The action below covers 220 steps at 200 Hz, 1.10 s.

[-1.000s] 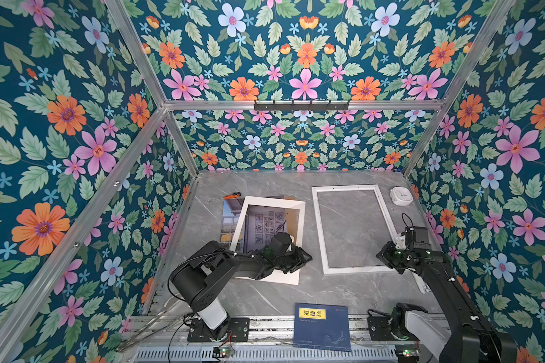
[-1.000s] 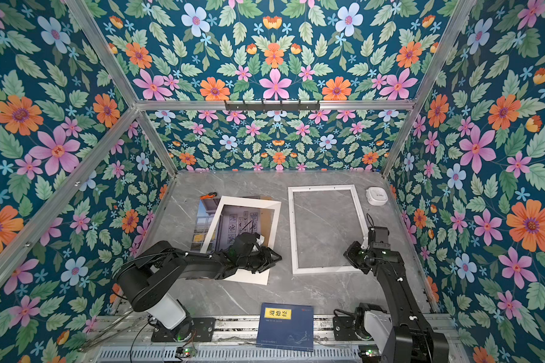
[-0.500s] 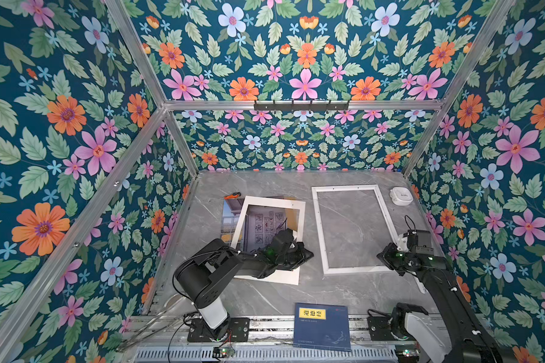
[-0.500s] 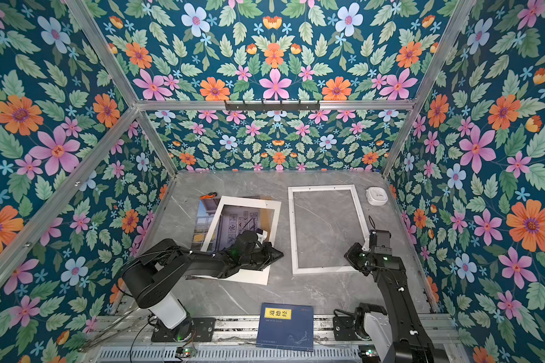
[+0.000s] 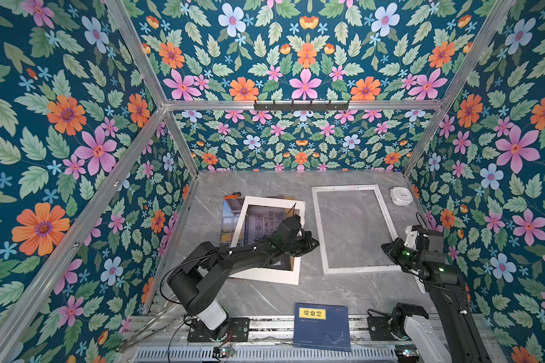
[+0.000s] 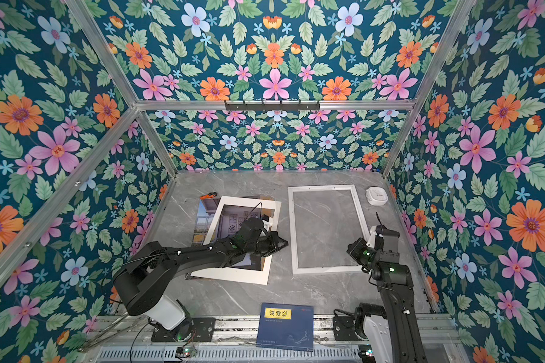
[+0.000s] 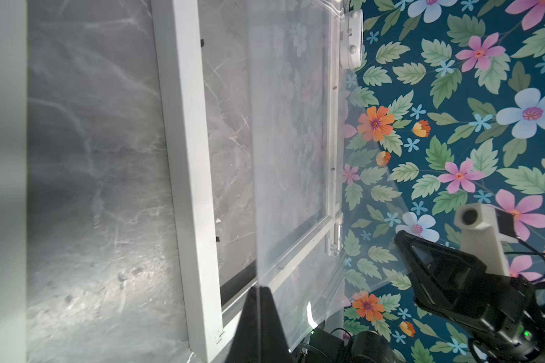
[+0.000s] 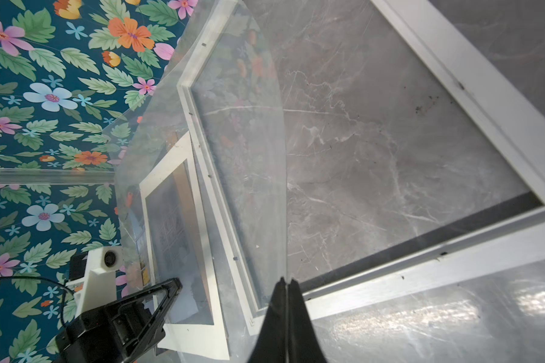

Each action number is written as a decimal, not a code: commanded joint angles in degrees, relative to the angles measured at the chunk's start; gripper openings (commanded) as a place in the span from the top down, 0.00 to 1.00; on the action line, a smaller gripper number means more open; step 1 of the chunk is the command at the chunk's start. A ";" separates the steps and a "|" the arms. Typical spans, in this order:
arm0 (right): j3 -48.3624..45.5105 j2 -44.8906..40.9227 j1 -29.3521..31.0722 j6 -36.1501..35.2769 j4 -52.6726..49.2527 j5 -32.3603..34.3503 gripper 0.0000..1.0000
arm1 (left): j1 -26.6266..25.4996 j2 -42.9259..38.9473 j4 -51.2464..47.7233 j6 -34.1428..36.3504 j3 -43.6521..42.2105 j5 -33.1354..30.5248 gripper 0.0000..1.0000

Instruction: Put the photo into the frame

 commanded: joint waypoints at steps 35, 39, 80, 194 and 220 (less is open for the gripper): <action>2.06 -1.33 0.03 -0.47 -3.15 6.79 1.00 | 0.13 5.97 -2.26 3.89 8.41 1.49 1.00; 2.27 -1.15 0.03 -0.62 -3.08 7.02 1.00 | 0.13 6.55 -2.08 3.94 9.17 1.59 1.00; 4.77 3.32 0.01 -3.35 -1.92 10.64 1.00 | 0.13 12.16 -1.52 4.25 15.07 2.38 1.00; 6.70 14.86 -10.98 -8.74 2.26 -0.76 1.00 | 0.17 20.58 4.57 -0.64 19.30 5.76 1.00; 6.53 15.78 -10.96 -8.45 2.50 0.63 1.00 | 0.20 21.30 5.23 -1.07 19.85 5.60 1.00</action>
